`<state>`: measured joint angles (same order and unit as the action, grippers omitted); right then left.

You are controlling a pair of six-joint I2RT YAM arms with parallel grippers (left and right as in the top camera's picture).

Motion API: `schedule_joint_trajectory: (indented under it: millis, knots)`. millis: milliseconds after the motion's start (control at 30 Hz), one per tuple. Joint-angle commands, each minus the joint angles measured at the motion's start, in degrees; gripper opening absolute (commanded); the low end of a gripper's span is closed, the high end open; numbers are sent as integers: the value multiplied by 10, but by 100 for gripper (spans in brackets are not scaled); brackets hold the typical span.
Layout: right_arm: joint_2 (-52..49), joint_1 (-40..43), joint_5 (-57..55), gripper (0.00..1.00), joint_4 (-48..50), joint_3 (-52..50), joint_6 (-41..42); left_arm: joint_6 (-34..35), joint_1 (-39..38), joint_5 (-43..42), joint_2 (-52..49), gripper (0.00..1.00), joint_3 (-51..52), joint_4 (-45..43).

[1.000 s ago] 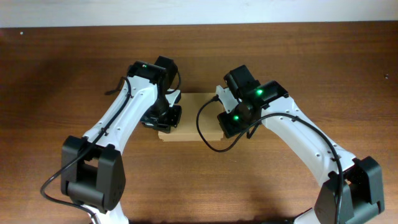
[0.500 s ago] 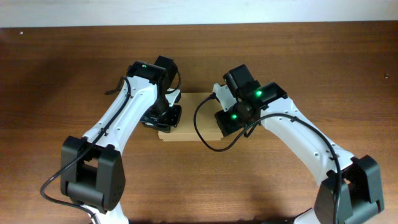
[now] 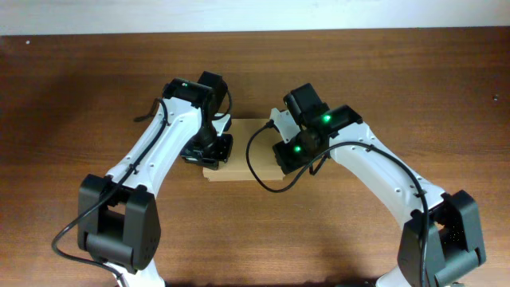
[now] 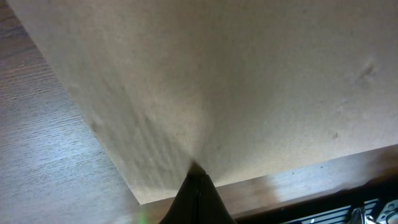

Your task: Pack container

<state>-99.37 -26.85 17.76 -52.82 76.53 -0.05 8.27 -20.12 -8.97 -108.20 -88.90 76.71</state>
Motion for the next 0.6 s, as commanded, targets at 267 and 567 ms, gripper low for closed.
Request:
schedule_joint_trajectory:
  millis: [267,567]
  knots:
    - [16,0,-166,4,-47,242,-30,81,38,112,33,2,-183,17]
    - [16,81,-243,4,-17,364,-26,80,125,198,35,20,-396,17]
